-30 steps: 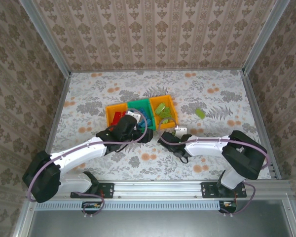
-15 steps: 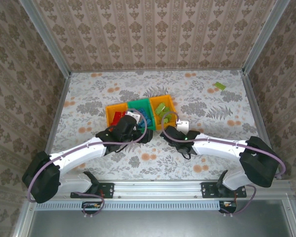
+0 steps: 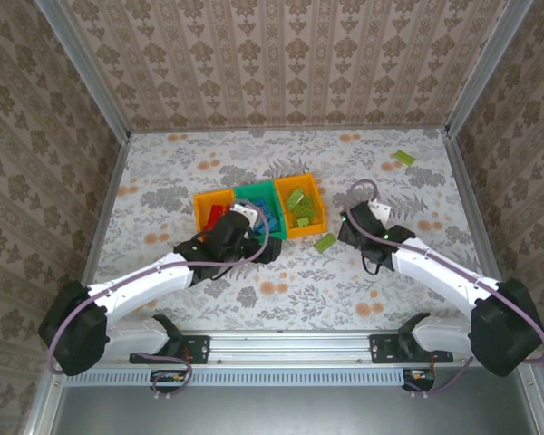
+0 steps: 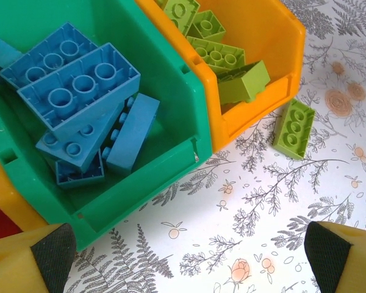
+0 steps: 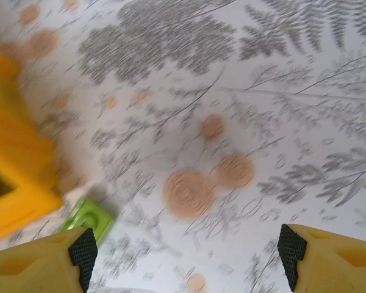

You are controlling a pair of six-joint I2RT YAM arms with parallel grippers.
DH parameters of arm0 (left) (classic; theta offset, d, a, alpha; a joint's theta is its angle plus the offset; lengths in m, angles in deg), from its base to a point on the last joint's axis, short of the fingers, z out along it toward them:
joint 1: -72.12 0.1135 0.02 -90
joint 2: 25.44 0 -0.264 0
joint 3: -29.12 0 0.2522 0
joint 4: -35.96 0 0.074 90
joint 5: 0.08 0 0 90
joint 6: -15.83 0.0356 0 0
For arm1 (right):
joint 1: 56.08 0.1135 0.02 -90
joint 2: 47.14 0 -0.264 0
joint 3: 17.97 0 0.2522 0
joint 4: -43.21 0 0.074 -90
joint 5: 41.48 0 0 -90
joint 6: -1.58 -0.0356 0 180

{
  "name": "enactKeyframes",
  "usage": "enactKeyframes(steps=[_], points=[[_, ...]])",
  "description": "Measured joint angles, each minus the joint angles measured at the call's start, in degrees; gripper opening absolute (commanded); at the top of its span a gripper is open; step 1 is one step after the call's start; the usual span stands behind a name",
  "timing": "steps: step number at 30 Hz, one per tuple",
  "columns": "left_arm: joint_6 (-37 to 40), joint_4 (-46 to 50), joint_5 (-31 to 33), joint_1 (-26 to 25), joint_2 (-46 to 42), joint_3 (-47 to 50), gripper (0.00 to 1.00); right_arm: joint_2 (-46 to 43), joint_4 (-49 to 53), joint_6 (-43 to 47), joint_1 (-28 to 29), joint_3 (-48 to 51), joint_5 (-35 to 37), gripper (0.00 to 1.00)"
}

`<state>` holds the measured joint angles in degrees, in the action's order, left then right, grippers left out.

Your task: Sort the legos into containers by color

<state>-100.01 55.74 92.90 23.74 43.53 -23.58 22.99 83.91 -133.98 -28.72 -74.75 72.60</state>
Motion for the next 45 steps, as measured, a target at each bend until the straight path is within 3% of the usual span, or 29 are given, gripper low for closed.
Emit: enactKeyframes(steps=[4,7,14,22,25,32,45], points=[[1.31,-0.02,-0.57,-1.18,2.36,-0.46,1.00,2.10,-0.81,2.86,-11.80,-1.75,-5.51,0.91],[2.36,0.13,-0.81,-2.29,3.85,-1.40,1.00,7.41,-0.96,5.38,-17.55,-6.27,-9.05,0.97],[5.44,1.25,-1.97,-3.30,7.63,-5.57,1.00,21.66,-1.27,14.12,-22.40,-20.26,-10.82,1.00],[9.49,1.92,-6.32,-4.17,14.80,-10.27,1.00,42.45,-3.39,21.35,-33.18,-44.65,-17.31,0.95],[10.54,1.73,-7.87,-4.42,17.70,-11.74,1.00,49.48,-3.96,23.10,-34.73,-53.53,-20.17,0.95],[11.21,0.94,-11.32,-4.63,23.91,-14.32,0.98,59.58,-5.20,23.30,-37.35,-64.17,-27.56,0.95],[11.41,-0.15,-15.45,-4.90,30.25,-19.87,0.95,73.94,-1.09,23.15,-40.85,-82.12,-32.63,0.96]])
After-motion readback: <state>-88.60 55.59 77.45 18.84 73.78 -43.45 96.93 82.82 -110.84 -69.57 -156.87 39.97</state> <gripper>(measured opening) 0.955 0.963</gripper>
